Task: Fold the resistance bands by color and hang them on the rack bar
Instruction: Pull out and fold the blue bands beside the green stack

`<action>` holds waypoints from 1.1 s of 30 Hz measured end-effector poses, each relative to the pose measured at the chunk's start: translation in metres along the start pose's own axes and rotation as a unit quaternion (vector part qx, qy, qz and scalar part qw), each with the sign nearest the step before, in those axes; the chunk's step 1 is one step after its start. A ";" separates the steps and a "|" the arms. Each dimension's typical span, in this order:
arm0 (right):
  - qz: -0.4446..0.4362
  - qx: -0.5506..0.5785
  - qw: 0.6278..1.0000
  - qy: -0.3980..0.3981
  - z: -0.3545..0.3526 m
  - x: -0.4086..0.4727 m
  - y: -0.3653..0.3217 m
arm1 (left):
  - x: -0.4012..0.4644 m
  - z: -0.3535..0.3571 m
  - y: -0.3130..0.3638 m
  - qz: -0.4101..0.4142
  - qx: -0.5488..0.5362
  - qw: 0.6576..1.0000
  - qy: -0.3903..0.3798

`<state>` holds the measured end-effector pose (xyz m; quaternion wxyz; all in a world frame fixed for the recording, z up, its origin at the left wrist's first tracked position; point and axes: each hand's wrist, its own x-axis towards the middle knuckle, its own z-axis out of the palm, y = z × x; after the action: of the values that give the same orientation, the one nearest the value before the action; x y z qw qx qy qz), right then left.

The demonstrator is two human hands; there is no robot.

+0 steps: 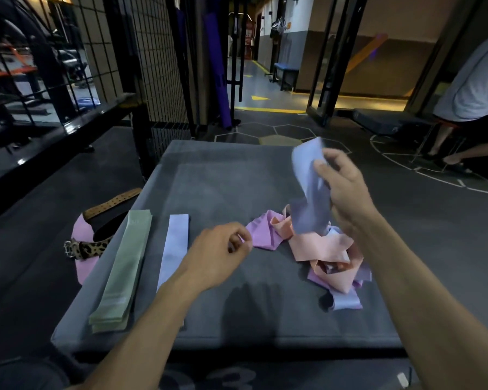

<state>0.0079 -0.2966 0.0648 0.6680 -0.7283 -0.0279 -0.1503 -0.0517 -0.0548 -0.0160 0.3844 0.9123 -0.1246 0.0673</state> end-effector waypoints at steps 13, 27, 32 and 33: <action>0.170 0.068 0.923 -0.338 0.034 -0.041 -0.001 | -0.010 -0.034 0.005 -0.107 -0.546 0.830 -0.034; 0.227 -0.005 0.897 -0.380 0.056 -0.060 0.016 | -0.014 -0.054 0.000 -0.020 -0.445 0.891 0.091; 0.114 0.027 0.916 -0.383 0.066 -0.066 0.014 | -0.018 -0.054 0.005 -0.038 -0.475 0.879 0.001; 0.100 0.033 0.925 -0.366 0.068 -0.066 0.012 | -0.018 -0.055 0.004 -0.042 -0.475 0.879 -0.008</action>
<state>-0.0401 -0.2206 0.0319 0.6467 -0.7091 -0.2025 0.1949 -0.0717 -0.0154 0.0210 0.7732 0.6248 -0.1065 -0.0230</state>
